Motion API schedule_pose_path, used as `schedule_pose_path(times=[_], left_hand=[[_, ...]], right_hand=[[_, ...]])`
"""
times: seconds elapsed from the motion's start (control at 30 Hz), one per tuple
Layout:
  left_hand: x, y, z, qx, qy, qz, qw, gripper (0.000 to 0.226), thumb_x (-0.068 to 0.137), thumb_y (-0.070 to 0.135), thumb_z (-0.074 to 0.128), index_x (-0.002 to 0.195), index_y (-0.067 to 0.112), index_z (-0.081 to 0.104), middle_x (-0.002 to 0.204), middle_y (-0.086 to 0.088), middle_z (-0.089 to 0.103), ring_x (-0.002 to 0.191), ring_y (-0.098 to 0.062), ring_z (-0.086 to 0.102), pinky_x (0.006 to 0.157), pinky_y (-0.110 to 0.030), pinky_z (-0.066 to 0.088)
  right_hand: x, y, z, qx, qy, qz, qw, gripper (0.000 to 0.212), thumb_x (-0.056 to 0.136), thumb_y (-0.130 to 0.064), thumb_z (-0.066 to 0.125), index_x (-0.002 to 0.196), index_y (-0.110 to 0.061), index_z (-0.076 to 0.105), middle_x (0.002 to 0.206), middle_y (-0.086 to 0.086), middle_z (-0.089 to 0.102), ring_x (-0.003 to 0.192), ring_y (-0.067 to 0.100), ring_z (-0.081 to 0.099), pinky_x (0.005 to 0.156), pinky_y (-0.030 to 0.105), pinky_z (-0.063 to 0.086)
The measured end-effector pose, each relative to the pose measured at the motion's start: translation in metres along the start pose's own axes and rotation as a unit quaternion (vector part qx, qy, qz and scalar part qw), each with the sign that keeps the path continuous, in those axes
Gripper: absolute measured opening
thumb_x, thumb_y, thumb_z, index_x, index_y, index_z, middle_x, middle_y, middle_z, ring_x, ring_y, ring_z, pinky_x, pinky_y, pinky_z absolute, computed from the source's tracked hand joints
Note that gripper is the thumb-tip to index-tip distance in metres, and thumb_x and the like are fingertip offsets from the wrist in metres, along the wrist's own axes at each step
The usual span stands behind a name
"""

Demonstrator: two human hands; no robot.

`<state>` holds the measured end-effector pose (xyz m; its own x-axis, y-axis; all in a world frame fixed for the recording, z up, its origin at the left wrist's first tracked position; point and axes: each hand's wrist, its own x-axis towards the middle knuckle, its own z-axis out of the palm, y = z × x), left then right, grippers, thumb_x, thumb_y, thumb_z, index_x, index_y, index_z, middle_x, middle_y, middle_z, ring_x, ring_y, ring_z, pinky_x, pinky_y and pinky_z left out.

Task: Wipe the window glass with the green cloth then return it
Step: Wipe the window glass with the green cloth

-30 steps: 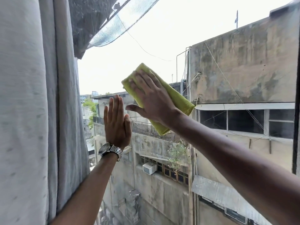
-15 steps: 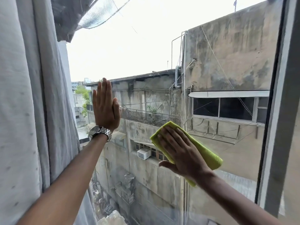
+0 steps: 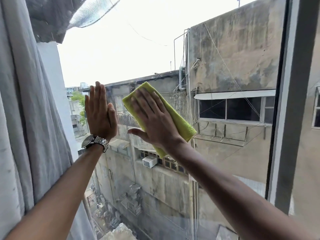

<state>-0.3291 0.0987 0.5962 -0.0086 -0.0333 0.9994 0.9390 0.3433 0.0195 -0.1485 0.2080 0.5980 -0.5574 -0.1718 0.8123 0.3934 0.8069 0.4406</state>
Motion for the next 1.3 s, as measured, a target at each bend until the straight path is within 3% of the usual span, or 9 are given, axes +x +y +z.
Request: schedule_pose_path(times=[0.33,0.43,0.53,0.7,0.87,1.0,1.13,1.2,1.3], left_hand=[[0.000,0.010,-0.010,0.056,-0.038,0.010,0.998,0.057,0.104,0.017,0.031,0.157,-0.004,0.023,0.167,-0.023,0.023,0.157,-0.037,0.019,0.128,-0.056,0.018],[-0.001,0.019,-0.014,0.083,-0.057,-0.022,0.995,0.057,0.105,0.018,0.030,0.158,-0.001,0.019,0.168,-0.021,0.020,0.158,-0.033,0.017,0.129,-0.055,0.019],[0.000,0.036,-0.010,0.064,-0.068,-0.033,0.995,0.059,0.104,0.021,0.029,0.159,0.001,0.019,0.168,-0.020,0.020,0.158,-0.032,0.017,0.129,-0.055,0.018],[0.001,0.056,0.011,0.021,-0.055,-0.028,0.998,0.063,0.103,0.030,0.024,0.159,0.003,0.018,0.169,-0.019,0.019,0.159,-0.031,0.013,0.132,-0.051,0.012],[0.000,0.050,0.016,0.012,-0.031,-0.016,0.999,0.063,0.102,0.030,0.022,0.159,0.004,0.021,0.168,-0.018,0.022,0.159,-0.028,0.015,0.131,-0.050,0.013],[-0.001,0.052,0.015,0.014,-0.027,-0.010,0.999,0.062,0.102,0.029,0.023,0.158,0.001,0.023,0.167,-0.020,0.025,0.158,-0.031,0.019,0.131,-0.051,0.015],[-0.001,0.052,0.012,0.014,-0.037,-0.015,0.999,0.060,0.102,0.023,0.031,0.157,0.000,0.022,0.167,-0.021,0.024,0.158,-0.033,0.019,0.130,-0.054,0.017],[0.000,0.051,0.011,0.017,-0.051,-0.013,0.998,0.062,0.102,0.023,0.033,0.157,-0.001,0.021,0.167,-0.022,0.022,0.158,-0.034,0.018,0.130,-0.054,0.017],[0.000,0.048,0.011,0.029,-0.064,-0.003,0.998,0.063,0.102,0.025,0.032,0.158,0.001,0.018,0.168,-0.021,0.020,0.158,-0.032,0.016,0.130,-0.053,0.016]], right_hand=[[-0.197,0.034,0.009,-0.014,-0.028,0.035,0.999,0.089,0.094,-0.074,0.043,0.153,-0.007,0.041,0.162,0.013,0.035,0.151,0.031,0.034,0.124,0.050,0.031],[-0.176,0.045,-0.010,-0.001,-0.033,0.084,0.996,0.088,0.094,-0.072,0.043,0.153,-0.006,0.040,0.161,0.017,0.038,0.151,0.034,0.034,0.123,0.052,0.033],[-0.114,0.065,-0.029,-0.014,-0.018,0.142,0.990,0.091,0.095,-0.073,0.037,0.157,-0.006,0.032,0.164,0.018,0.032,0.154,0.035,0.027,0.128,0.050,0.023],[0.013,0.101,-0.067,-0.039,0.005,0.156,0.987,0.098,0.094,-0.077,0.022,0.160,-0.005,0.018,0.168,0.019,0.019,0.157,0.034,0.015,0.129,0.050,0.016],[0.038,0.109,-0.065,-0.045,0.035,0.125,0.991,0.103,0.092,-0.079,0.025,0.159,0.000,0.019,0.169,0.019,0.016,0.158,0.031,0.012,0.131,0.048,0.011],[-0.016,0.095,-0.045,-0.025,0.018,0.104,0.994,0.103,0.092,-0.080,0.021,0.159,-0.002,0.022,0.168,0.018,0.020,0.158,0.031,0.015,0.131,0.048,0.012],[-0.145,0.060,-0.012,-0.023,-0.029,0.065,0.997,0.100,0.091,-0.077,0.042,0.156,-0.002,0.031,0.165,0.016,0.024,0.154,0.032,0.028,0.129,0.048,0.018],[-0.190,0.051,-0.006,-0.014,-0.053,0.061,0.997,0.096,0.093,-0.076,0.041,0.155,-0.004,0.033,0.164,0.015,0.026,0.152,0.032,0.034,0.126,0.049,0.024],[-0.187,0.055,-0.008,0.017,-0.058,0.069,0.996,0.090,0.096,-0.073,0.038,0.155,-0.005,0.032,0.163,0.016,0.031,0.152,0.031,0.033,0.124,0.051,0.031]])
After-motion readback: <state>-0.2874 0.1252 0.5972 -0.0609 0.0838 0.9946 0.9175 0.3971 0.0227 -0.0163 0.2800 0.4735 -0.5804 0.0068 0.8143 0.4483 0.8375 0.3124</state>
